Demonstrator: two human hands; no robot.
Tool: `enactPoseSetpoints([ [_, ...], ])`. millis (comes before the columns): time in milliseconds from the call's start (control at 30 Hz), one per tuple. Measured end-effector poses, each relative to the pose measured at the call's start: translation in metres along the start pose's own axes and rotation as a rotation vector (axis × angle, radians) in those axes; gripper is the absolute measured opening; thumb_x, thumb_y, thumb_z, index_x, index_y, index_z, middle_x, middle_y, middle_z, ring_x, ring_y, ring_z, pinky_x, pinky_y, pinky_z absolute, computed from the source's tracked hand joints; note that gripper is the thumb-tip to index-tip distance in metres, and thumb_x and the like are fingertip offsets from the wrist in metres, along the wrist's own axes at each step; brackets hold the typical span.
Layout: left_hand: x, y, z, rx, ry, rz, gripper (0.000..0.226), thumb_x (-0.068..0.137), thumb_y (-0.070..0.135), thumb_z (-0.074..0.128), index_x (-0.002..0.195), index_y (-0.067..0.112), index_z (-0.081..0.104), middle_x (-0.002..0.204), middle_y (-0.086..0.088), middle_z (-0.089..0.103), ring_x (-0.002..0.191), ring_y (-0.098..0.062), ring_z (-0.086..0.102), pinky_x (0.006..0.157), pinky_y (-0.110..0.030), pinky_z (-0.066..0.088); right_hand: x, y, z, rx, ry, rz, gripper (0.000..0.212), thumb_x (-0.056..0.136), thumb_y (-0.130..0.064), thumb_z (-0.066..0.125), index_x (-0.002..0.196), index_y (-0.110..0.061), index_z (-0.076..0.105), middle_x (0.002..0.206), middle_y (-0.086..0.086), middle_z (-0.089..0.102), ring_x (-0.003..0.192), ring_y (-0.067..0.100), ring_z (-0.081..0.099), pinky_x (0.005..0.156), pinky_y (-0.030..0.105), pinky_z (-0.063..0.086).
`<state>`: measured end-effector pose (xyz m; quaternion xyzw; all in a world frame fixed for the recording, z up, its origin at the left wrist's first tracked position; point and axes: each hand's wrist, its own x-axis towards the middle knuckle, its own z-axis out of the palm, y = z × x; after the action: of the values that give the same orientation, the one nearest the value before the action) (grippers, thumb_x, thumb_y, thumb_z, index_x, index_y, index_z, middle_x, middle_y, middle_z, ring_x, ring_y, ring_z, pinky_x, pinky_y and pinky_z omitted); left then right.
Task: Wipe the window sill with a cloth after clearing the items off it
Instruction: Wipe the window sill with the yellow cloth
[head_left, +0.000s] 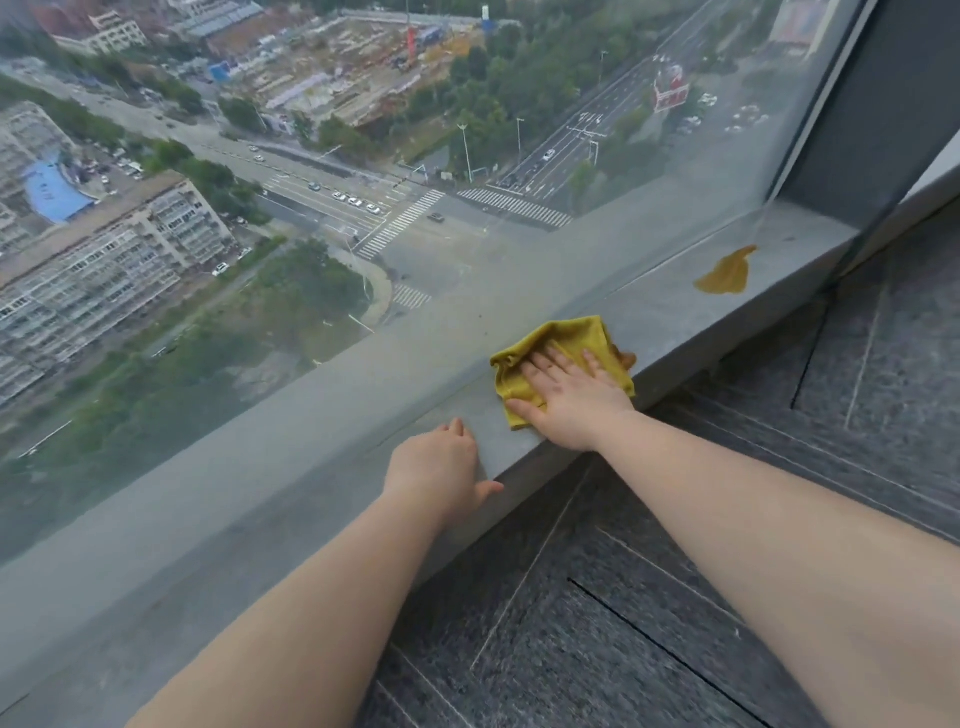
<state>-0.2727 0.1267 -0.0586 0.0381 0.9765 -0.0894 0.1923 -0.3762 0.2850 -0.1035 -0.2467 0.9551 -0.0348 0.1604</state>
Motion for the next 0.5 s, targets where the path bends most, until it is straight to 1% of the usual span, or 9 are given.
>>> enactPoseSetpoints([
  [100,0.007,-0.002,-0.002,0.109,-0.016,0.015,0.079,0.087,0.066,0.042,0.137,0.006,0.039,0.137,-0.006,0.049,0.122,-0.025,0.052,0.088,-0.038,0.046,0.006,0.019,-0.004,0.003,-0.006,0.043,0.072,0.092,-0.066,0.009,0.153,-0.029,0.0,0.162,-0.011,-0.007,0.148,0.008,-0.011,0.12,0.047,-0.006],
  [133,0.007,-0.003,-0.001,0.118,-0.02,0.016,0.078,0.087,0.067,0.042,0.136,0.006,0.04,0.135,-0.006,0.05,0.121,-0.025,0.053,0.087,-0.038,0.047,0.007,0.021,-0.004,0.006,-0.007,0.056,0.071,0.093,-0.066,0.009,0.153,-0.029,0.0,0.162,-0.011,-0.007,0.148,0.009,-0.012,0.12,0.047,-0.006],
  [200,0.007,-0.003,0.0,0.134,-0.023,0.019,0.078,0.088,0.066,0.041,0.137,0.006,0.039,0.138,-0.006,0.048,0.121,-0.025,0.053,0.086,-0.037,0.046,0.006,0.015,-0.004,0.011,-0.012,0.066,0.07,0.094,-0.064,0.01,0.153,-0.029,0.0,0.162,-0.01,-0.007,0.149,0.012,-0.012,0.119,0.048,-0.008],
  [267,0.007,-0.003,0.0,0.155,-0.007,0.032,0.078,0.088,0.067,0.039,0.138,0.007,0.039,0.137,-0.006,0.048,0.121,-0.025,0.053,0.084,-0.036,0.045,0.001,0.002,-0.003,0.004,-0.018,0.017,0.067,0.095,-0.062,0.011,0.153,-0.03,0.0,0.162,-0.01,-0.007,0.149,0.014,-0.012,0.119,0.049,-0.009],
  [333,0.008,-0.003,-0.003,0.178,0.009,0.054,0.074,0.088,0.067,0.038,0.133,0.008,0.044,0.13,-0.005,0.052,0.118,-0.025,0.055,0.079,-0.035,0.044,-0.009,-0.012,-0.001,0.006,-0.025,-0.072,0.064,0.097,-0.058,0.012,0.153,-0.031,0.0,0.162,-0.011,-0.006,0.149,0.014,-0.011,0.119,0.048,-0.011],
  [400,0.007,-0.004,-0.004,0.182,0.011,0.057,0.072,0.088,0.066,0.039,0.13,0.009,0.047,0.127,-0.005,0.054,0.116,-0.025,0.056,0.081,-0.036,0.046,-0.015,-0.021,0.0,0.018,-0.028,-0.132,0.061,0.099,-0.055,0.013,0.153,-0.031,0.0,0.161,-0.013,-0.005,0.149,0.012,-0.01,0.119,0.046,-0.01],
  [500,0.004,-0.005,-0.001,0.174,0.032,0.057,0.074,0.089,0.066,0.037,0.135,0.008,0.043,0.134,-0.005,0.05,0.119,-0.024,0.054,0.083,-0.037,0.046,-0.017,-0.01,-0.001,0.0,-0.03,-0.151,0.059,0.099,-0.054,0.014,0.153,-0.034,-0.001,0.161,-0.015,-0.006,0.149,0.008,-0.009,0.12,0.042,-0.007],
])
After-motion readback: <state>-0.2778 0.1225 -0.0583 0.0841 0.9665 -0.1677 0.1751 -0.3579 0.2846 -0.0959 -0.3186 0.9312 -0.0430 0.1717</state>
